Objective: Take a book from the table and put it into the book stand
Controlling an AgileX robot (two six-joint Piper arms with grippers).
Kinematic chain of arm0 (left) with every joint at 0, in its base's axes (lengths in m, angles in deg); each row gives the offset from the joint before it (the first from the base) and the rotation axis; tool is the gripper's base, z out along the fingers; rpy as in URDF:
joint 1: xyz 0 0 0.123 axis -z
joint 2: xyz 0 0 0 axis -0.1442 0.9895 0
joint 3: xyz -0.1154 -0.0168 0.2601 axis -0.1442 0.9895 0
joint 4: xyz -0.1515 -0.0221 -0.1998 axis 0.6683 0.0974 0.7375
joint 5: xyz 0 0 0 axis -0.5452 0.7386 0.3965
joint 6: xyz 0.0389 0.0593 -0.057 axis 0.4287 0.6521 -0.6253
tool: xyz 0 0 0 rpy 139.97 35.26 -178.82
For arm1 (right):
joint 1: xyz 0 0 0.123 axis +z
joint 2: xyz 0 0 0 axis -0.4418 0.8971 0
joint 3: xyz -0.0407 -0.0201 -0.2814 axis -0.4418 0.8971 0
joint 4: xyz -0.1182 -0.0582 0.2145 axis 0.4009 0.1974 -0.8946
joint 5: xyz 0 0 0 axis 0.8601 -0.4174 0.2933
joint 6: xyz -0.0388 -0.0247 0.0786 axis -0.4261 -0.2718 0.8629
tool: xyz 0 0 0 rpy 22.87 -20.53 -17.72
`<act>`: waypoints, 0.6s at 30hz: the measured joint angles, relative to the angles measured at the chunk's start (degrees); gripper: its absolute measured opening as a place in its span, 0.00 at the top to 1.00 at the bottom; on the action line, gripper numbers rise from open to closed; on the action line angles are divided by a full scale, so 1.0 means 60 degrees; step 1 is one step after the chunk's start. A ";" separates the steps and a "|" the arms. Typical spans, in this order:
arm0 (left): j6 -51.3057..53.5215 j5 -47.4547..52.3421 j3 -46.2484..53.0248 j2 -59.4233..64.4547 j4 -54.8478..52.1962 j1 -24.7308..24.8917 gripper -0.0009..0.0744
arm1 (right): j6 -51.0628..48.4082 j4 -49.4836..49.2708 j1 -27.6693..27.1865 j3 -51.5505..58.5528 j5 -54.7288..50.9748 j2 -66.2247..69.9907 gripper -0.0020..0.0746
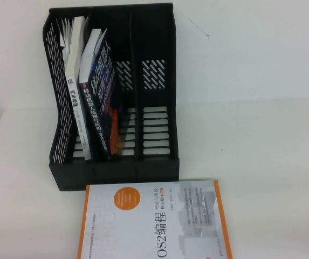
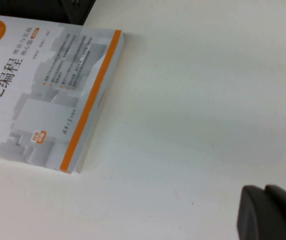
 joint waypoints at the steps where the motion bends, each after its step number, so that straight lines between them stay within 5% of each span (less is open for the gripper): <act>1: 0.0000 0.0000 0.0000 0.0000 0.0000 0.0000 0.99 | 0.0000 0.0000 0.0000 0.0000 0.0000 0.0000 0.98; 18: 0.0038 0.0000 0.0000 -0.0007 0.0000 -0.0494 0.99 | 0.0000 0.0000 0.0000 0.0000 0.0000 -0.0085 0.98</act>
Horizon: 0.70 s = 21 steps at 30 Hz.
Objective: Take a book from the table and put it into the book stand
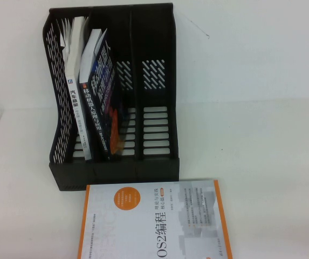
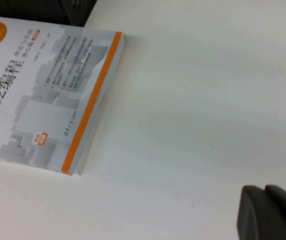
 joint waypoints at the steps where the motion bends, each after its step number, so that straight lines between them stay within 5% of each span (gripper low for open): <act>1: 0.0017 0.0000 0.0000 0.0000 0.0000 -0.0136 0.99 | 0.0000 0.0000 0.0000 0.0000 0.0000 -0.0053 0.98; 10: 0.0036 0.0000 0.0000 0.0000 0.0000 -0.0855 0.99 | 0.0000 0.0057 -0.0213 0.0000 0.0000 -0.1236 0.98; 21: 0.0052 0.0000 0.0000 0.0000 0.0000 -0.0854 0.99 | 0.0014 0.0023 -0.3618 0.0912 0.0856 -0.3642 0.98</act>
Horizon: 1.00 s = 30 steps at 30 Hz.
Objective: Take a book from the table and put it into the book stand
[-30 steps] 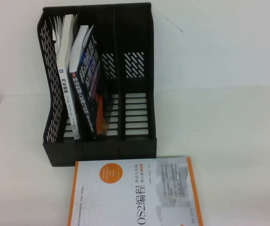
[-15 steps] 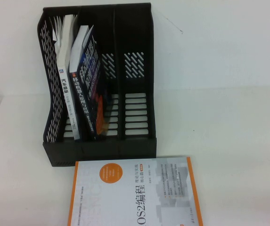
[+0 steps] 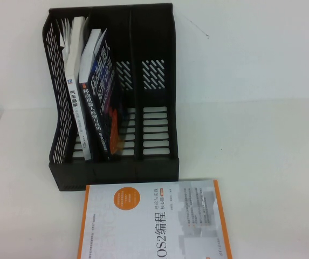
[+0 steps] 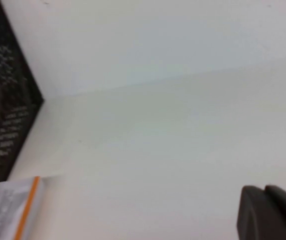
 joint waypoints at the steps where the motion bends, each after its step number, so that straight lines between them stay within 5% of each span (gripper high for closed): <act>1: 0.0000 0.0000 0.0000 0.0000 0.0000 0.0000 0.99 | 0.0000 -0.0008 -0.0178 0.0254 0.0174 -0.0022 0.98; 10: 0.0019 0.0021 0.0000 0.0000 0.0000 0.0000 0.99 | 0.0006 -0.2323 -0.0962 0.2736 0.3313 -0.0080 0.98; 30: 0.0019 0.0097 -0.0018 0.0000 0.0000 0.0308 0.99 | 0.0006 -0.1218 -0.0978 0.2854 0.2694 -0.0080 0.98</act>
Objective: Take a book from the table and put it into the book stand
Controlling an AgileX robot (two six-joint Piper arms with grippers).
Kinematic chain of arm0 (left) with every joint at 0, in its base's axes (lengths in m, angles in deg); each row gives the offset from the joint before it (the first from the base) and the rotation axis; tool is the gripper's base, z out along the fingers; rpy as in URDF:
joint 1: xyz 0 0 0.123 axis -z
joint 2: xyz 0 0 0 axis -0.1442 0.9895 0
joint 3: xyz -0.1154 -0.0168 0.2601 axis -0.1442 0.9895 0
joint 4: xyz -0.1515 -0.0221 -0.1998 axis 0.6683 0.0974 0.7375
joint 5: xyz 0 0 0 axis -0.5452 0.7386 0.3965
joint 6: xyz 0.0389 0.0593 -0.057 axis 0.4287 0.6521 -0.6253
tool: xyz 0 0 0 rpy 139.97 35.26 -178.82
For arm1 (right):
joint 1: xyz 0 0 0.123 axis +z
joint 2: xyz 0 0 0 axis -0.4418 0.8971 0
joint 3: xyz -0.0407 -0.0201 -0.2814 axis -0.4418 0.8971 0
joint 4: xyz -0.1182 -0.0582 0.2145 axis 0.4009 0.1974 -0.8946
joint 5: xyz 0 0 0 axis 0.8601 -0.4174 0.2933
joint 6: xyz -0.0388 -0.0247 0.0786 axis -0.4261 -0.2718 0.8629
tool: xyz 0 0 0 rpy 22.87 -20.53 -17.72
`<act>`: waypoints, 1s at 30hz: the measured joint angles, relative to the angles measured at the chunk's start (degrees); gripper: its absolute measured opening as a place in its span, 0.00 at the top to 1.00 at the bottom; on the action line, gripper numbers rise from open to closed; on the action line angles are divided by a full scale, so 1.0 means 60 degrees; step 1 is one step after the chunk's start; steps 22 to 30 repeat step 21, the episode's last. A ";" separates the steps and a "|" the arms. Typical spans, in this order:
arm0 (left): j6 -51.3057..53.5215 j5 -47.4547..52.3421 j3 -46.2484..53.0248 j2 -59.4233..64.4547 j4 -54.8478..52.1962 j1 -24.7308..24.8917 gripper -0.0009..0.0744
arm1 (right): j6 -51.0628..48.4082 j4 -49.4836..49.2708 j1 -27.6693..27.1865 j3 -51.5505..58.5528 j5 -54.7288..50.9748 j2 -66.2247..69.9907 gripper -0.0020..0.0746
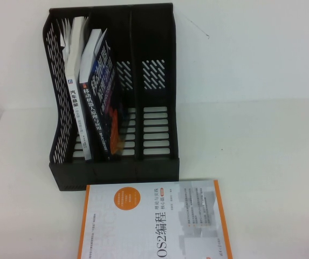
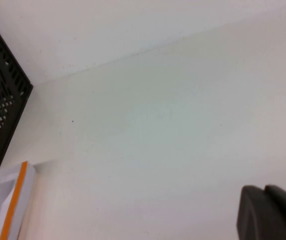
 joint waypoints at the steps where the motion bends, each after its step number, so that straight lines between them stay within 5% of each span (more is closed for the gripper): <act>1: 0.0000 0.0000 0.0000 0.0000 0.0000 0.0018 0.99 | 0.0000 0.0000 0.0000 0.0000 0.0000 0.0000 0.98; 30: 0.0017 0.0003 0.0000 0.0000 0.0000 0.0061 0.99 | 0.0000 0.0440 -0.0443 0.0000 0.0000 0.0000 0.98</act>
